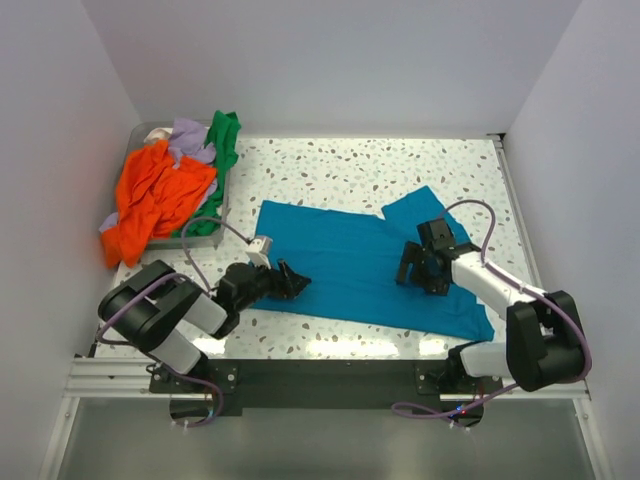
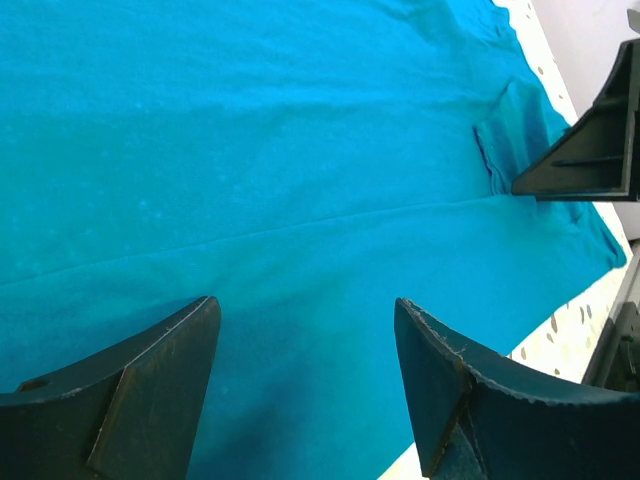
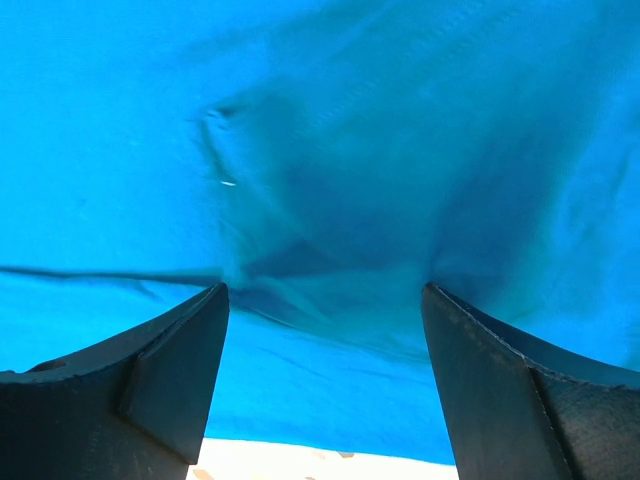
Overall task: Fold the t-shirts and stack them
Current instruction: Fold the tshirt
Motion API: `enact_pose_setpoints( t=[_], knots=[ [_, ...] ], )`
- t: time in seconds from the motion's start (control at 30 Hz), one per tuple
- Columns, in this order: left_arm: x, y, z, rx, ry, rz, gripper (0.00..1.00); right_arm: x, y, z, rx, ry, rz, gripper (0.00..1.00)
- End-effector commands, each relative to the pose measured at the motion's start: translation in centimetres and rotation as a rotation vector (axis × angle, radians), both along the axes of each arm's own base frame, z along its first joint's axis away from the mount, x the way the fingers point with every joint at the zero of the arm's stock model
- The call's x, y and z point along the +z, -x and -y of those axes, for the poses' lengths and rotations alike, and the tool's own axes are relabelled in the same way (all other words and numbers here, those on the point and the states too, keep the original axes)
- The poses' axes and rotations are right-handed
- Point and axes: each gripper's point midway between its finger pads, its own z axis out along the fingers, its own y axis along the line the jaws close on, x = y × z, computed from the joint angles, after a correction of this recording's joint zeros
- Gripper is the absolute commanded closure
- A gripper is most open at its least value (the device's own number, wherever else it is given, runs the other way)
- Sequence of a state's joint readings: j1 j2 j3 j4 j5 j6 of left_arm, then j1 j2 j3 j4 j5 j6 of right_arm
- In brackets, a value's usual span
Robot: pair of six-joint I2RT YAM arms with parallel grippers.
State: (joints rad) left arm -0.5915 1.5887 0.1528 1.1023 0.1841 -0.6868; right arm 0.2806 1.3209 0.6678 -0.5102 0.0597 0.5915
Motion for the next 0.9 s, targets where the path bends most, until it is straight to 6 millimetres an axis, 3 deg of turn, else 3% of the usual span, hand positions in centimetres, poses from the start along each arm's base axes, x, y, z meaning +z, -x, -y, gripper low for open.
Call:
enact_pose_setpoints(
  t=[0.0, 0.07, 0.17, 0.2, 0.27, 0.3, 0.37, 0.4, 0.43, 0.5, 0.57, 0.6, 0.63, 0.67, 0.7, 0.83, 0.87],
  knots=[
    [-4.3, 3.2, -1.9, 0.015, -0.113, -0.169, 0.24, 1.6, -0.7, 1.0, -0.016, 0.055, 0.017, 0.19],
    [-3.4, 2.3, -1.8, 0.022, -0.122, -0.134, 0.23, 2.6, -1.6, 1.2, 0.0, 0.082, 0.028, 0.19],
    [-1.4, 0.3, -1.5, 0.041, -0.155, -0.067, 0.21, 5.6, -4.7, 0.9, 0.006, 0.082, 0.109, 0.19],
    [-1.3, 0.2, -1.8, 0.048, -0.183, -0.073, 0.2, 7.5, -6.4, 0.6, 0.006, 0.076, 0.165, 0.19],
    [1.6, -1.7, -1.5, 0.074, -0.182, 0.016, 0.18, 8.9, -8.4, 1.0, -0.01, 0.082, 0.206, 0.19],
    [1.8, -1.9, -1.7, 0.084, -0.204, 0.016, 0.16, 10.7, -10.4, 1.0, -0.018, 0.078, 0.263, 0.19],
    [4.3, -3.4, -2.0, 0.122, -0.214, 0.09, 0.11, 10.6, -12.9, 2.3, -0.042, 0.107, 0.273, 0.18],
    [5.1, -3.8, -2.5, 0.148, -0.225, 0.109, 0.1, 12.5, -14.9, 2.7, -0.065, 0.107, 0.318, 0.19],
    [6.1, -4.2, -2.5, 0.156, -0.229, 0.138, 0.08, 11.3, -16.3, 3.7, -0.08, 0.139, 0.29, 0.2],
    [7.1, -4.6, -3.0, 0.176, -0.246, 0.166, 0.05, 13.2, -19.8, 4.4, -0.1, 0.17, 0.367, 0.23],
    [8.2, -4.9, -3.0, 0.186, -0.244, 0.189, 0.03, 11.6, -22.2, 5.0, -0.089, 0.221, 0.347, 0.29],
    [8.3, -5.0, -3.2, 0.192, -0.256, 0.193, 0.03, 12.4, -24.0, 5.3, -0.099, 0.222, 0.375, 0.32],
    [8.7, -5.3, -3.3, 0.199, -0.257, 0.198, 0.03, 12.0, -24.9, 5.4, -0.098, 0.22, 0.37, 0.34],
    [8.8, -5.3, -3.4, 0.201, -0.263, 0.2, 0.03, 9.9, -25.9, 5.5, -0.096, 0.221, 0.336, 0.35],
    [8.7, -5.3, -3.5, 0.198, -0.275, 0.195, 0.03, 10.5, -27.4, 5.8, -0.105, 0.21, 0.36, 0.36],
    [9.1, -5.7, -3.7, 0.196, -0.297, 0.185, 0.03, 7.7, -31.0, 6.1, -0.089, 0.223, 0.342, 0.43],
    [9.0, -5.6, -3.8, 0.198, -0.303, 0.177, 0.04, 8.2, -32.1, 6.2, -0.091, 0.226, 0.356, 0.45]
  ],
)
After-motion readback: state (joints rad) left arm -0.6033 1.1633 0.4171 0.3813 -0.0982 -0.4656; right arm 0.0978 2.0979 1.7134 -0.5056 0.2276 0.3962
